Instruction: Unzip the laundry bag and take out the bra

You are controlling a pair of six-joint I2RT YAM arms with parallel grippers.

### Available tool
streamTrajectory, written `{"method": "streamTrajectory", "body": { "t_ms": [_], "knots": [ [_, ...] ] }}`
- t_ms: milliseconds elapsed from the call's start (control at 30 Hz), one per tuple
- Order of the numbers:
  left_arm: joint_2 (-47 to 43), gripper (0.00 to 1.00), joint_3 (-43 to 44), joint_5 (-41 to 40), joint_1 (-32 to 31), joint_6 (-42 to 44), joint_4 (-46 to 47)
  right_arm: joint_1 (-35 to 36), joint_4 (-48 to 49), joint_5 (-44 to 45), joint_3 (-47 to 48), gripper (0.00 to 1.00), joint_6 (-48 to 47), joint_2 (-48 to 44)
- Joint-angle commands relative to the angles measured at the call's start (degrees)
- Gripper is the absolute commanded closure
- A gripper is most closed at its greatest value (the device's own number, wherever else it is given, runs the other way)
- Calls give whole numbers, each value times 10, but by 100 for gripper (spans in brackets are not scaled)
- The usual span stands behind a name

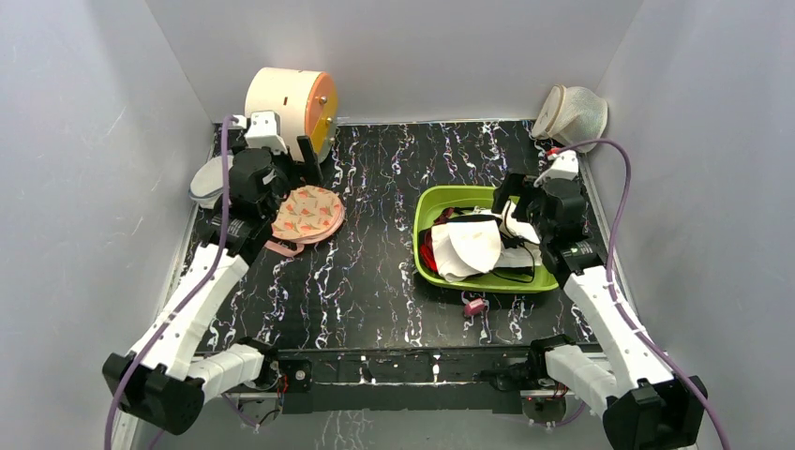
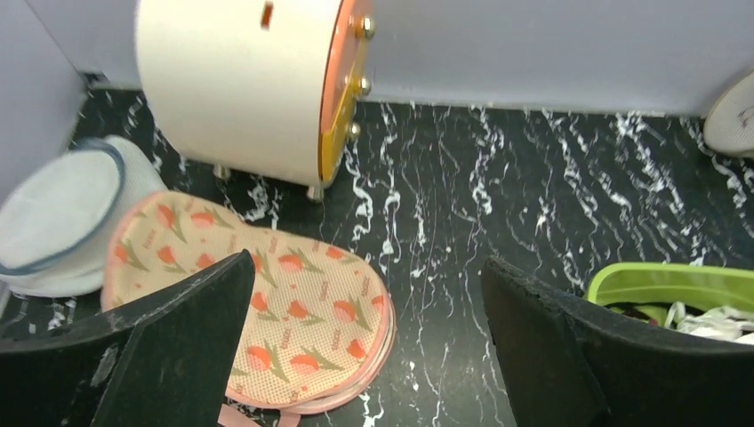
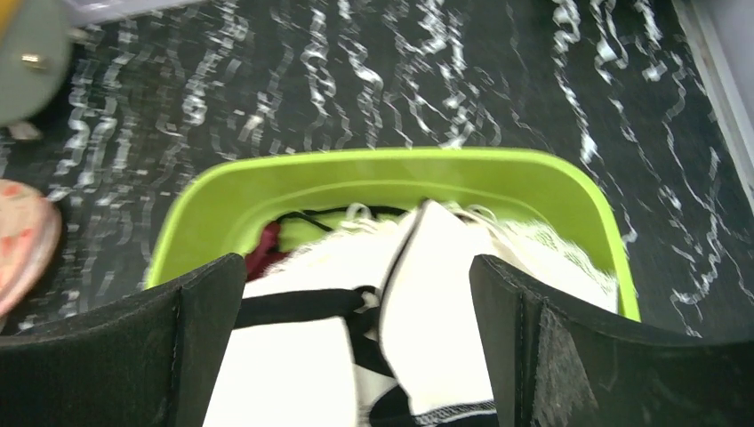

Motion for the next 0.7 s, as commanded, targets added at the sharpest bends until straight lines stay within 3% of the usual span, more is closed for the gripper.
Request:
{"method": "streamTrajectory", "body": {
  "t_ms": [0, 333, 667],
  "knots": [
    [20, 2, -51, 117, 46, -28, 89, -24, 97, 77, -53, 2, 24, -2],
    [67, 2, -126, 284, 73, -40, 175, -59, 185, 130, -138, 2, 57, 3],
    [90, 2, -112, 345, 27, -29, 208, -70, 183, 168, -77, 2, 106, 77]
  ]
}}
